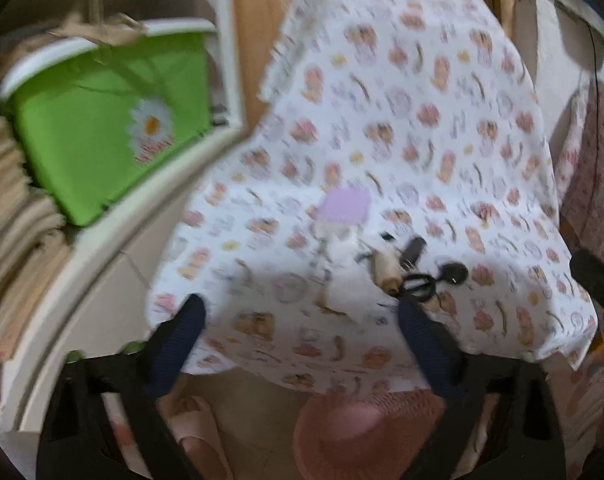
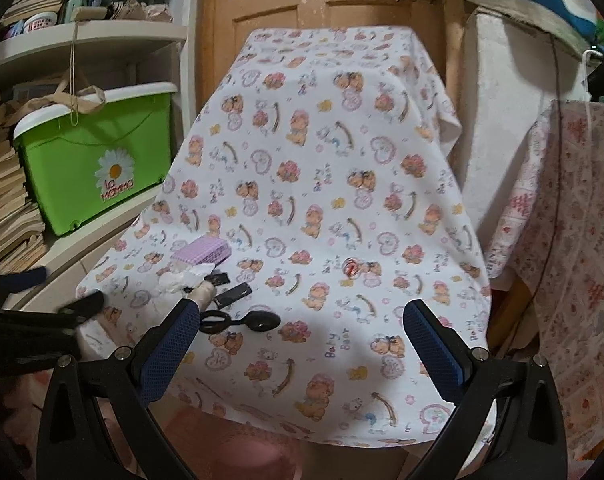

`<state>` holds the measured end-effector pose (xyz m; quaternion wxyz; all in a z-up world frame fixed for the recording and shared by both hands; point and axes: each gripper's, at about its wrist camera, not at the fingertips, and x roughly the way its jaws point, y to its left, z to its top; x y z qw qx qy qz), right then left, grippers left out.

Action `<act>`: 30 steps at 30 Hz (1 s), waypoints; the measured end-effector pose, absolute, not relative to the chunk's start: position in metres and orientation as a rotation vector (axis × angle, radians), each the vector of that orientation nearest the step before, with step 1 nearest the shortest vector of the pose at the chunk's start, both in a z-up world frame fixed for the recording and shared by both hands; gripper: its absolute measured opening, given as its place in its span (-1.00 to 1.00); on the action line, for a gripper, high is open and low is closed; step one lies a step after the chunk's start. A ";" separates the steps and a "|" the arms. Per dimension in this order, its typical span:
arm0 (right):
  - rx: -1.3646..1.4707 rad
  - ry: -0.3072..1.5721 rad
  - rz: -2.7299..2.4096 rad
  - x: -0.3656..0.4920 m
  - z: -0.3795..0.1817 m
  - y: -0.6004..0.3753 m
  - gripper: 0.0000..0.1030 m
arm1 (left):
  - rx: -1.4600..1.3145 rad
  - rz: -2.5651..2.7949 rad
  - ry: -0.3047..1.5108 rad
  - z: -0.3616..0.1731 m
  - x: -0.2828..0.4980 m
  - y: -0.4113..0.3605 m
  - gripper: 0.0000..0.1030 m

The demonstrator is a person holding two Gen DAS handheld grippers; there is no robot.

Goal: Collect trash
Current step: 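Reach the left tool to the crumpled white tissue and grasp it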

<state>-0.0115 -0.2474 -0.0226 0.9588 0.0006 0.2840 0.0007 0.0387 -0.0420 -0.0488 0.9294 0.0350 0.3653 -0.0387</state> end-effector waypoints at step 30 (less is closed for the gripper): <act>0.120 0.745 0.058 0.032 -0.045 -0.268 0.35 | -0.049 -0.228 0.894 -0.058 0.072 -0.039 -0.86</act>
